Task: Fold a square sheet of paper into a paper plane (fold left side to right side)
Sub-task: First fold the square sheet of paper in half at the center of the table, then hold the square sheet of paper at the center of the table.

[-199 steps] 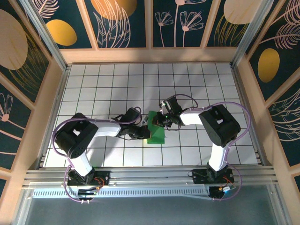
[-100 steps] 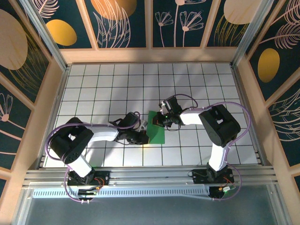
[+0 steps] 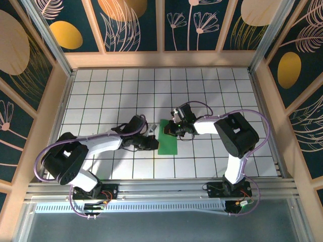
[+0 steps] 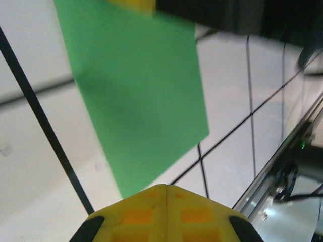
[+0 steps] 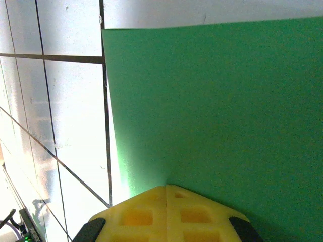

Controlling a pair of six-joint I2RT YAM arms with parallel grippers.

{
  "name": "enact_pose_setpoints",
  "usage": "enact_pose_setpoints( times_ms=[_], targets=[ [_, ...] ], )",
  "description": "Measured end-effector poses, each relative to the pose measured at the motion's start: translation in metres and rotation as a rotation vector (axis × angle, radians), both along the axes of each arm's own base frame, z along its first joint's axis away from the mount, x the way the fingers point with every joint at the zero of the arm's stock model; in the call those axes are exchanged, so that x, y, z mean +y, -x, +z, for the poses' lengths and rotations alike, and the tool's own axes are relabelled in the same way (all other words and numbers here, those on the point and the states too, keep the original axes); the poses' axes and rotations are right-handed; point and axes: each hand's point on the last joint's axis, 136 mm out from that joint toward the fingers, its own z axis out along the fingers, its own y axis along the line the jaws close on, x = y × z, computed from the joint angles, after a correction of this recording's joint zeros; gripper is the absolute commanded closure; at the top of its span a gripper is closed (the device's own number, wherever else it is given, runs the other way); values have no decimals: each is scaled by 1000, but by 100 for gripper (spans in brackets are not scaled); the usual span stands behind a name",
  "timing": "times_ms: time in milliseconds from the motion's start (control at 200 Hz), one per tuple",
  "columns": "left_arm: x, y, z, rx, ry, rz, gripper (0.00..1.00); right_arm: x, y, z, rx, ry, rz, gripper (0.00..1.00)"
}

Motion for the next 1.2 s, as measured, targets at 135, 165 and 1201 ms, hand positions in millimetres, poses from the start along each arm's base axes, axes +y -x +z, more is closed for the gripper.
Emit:
enact_pose_setpoints(
  times_ms=[135, 165, 1201],
  targets=[
    [-8, -25, -1, -16, -3, 9, 100, 0, 0, 0, -7, 3, 8, 100],
    [-10, -28, -5, -11, -10, 5, 100, 0, 0, 0, -7, 3, 9, 100],
    [-24, -32, -46, 62, -50, 3, 100, -25, 14, 61, -88, 40, -58, 100]
  ],
)
